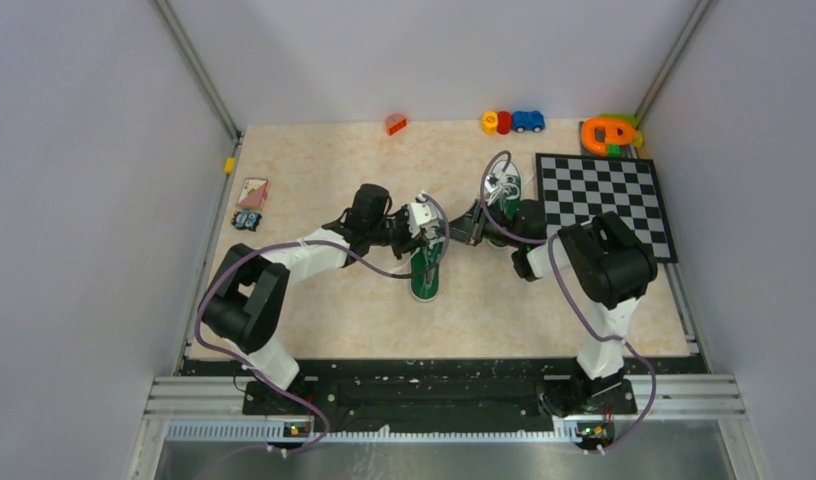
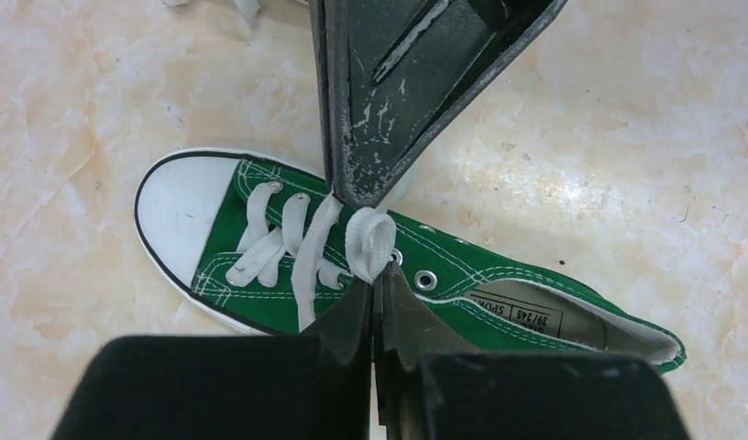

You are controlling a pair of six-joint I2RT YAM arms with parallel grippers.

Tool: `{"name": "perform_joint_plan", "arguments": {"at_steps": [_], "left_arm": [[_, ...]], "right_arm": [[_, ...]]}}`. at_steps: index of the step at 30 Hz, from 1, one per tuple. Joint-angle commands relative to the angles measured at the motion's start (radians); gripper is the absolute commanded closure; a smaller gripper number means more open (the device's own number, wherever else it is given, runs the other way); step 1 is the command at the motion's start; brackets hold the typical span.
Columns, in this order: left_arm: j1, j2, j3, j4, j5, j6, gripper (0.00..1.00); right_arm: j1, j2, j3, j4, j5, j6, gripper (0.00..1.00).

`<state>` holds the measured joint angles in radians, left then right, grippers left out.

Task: Tie the shoes
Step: Wrap the shoelace around the shoelace.

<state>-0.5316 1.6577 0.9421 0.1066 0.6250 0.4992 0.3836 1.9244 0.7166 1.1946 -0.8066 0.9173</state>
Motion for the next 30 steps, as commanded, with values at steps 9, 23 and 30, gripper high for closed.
{"name": "perform_joint_plan", "arguments": {"at_steps": [9,23,30], "left_arm": [[0.002,-0.014,0.004,0.087,0.033,-0.051,1.00],[0.014,0.006,0.024,0.081,0.037,-0.079,1.00],[0.019,0.013,0.032,0.080,0.047,-0.093,1.00]], "right_arm": [[0.010,0.090,-0.012,0.287,-0.056,0.032,0.91],[0.009,0.123,-0.013,0.367,-0.068,0.067,0.81],[0.009,0.134,-0.005,0.361,-0.077,0.062,0.77]]}}
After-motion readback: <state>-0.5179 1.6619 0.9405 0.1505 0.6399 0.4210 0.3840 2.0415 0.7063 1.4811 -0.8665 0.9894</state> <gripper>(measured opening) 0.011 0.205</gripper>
